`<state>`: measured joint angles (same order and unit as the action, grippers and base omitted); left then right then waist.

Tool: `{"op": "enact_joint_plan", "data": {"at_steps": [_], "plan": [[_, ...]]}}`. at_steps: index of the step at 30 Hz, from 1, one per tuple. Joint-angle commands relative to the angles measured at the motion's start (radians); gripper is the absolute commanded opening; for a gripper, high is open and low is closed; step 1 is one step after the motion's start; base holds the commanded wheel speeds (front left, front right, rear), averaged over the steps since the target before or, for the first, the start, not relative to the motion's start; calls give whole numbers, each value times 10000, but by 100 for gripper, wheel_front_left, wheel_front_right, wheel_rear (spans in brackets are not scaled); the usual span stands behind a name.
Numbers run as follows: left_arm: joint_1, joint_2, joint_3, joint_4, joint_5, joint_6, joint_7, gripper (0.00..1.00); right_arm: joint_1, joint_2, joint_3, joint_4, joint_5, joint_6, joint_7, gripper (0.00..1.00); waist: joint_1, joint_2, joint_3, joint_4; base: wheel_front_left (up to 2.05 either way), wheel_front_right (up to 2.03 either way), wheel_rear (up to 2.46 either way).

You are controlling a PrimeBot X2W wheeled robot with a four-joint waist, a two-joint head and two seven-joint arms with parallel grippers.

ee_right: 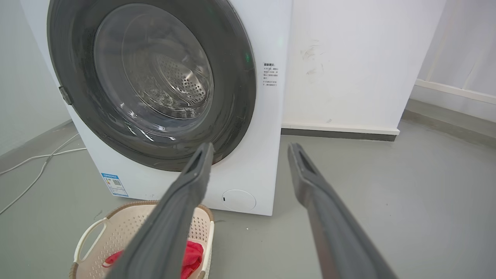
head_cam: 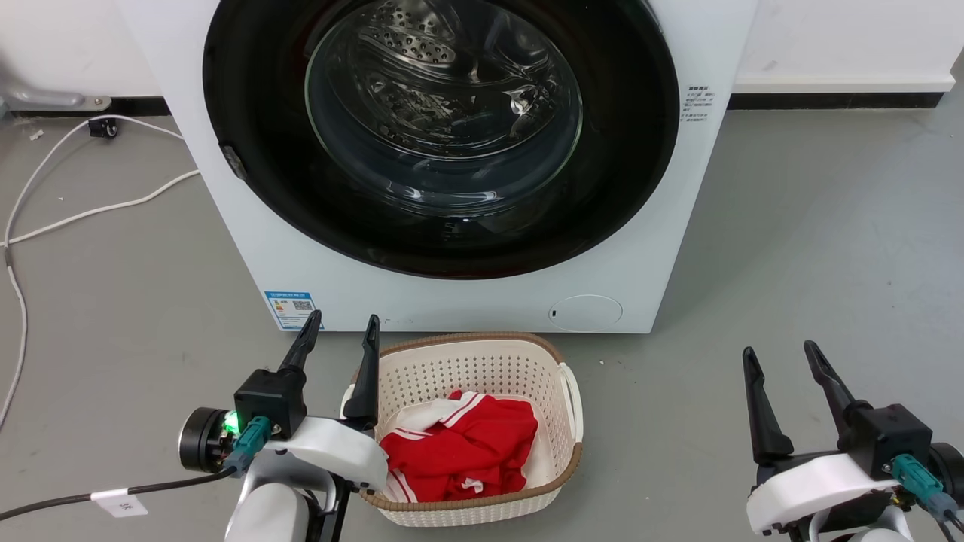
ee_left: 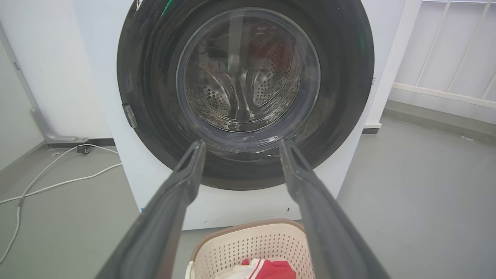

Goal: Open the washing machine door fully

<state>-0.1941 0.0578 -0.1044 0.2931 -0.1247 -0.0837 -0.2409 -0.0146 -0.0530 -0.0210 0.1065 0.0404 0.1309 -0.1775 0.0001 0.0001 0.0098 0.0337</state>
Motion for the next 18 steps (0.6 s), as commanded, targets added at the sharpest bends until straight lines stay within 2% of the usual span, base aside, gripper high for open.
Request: {"op": "enact_joint_plan", "data": {"at_steps": [1, 11, 18], "plan": [[-169, 43, -29, 24, 207, 55, -84, 100, 106, 38, 13, -56, -246, -3, -80, 100, -1, -1, 2, 12, 0, 0, 0], [-191, 5, -56, 235, 742, 24, -253, 100, 138, 46, -5, -73, -848, -5, -207, 100, -1, -1, -4, 66, 0, 0, 0], [-203, -21, -20, 339, 668, 8, -255, 100, 119, 48, -42, -22, -722, -5, -195, 100, -1, -1, 8, 68, 0, 0, 0]]}}
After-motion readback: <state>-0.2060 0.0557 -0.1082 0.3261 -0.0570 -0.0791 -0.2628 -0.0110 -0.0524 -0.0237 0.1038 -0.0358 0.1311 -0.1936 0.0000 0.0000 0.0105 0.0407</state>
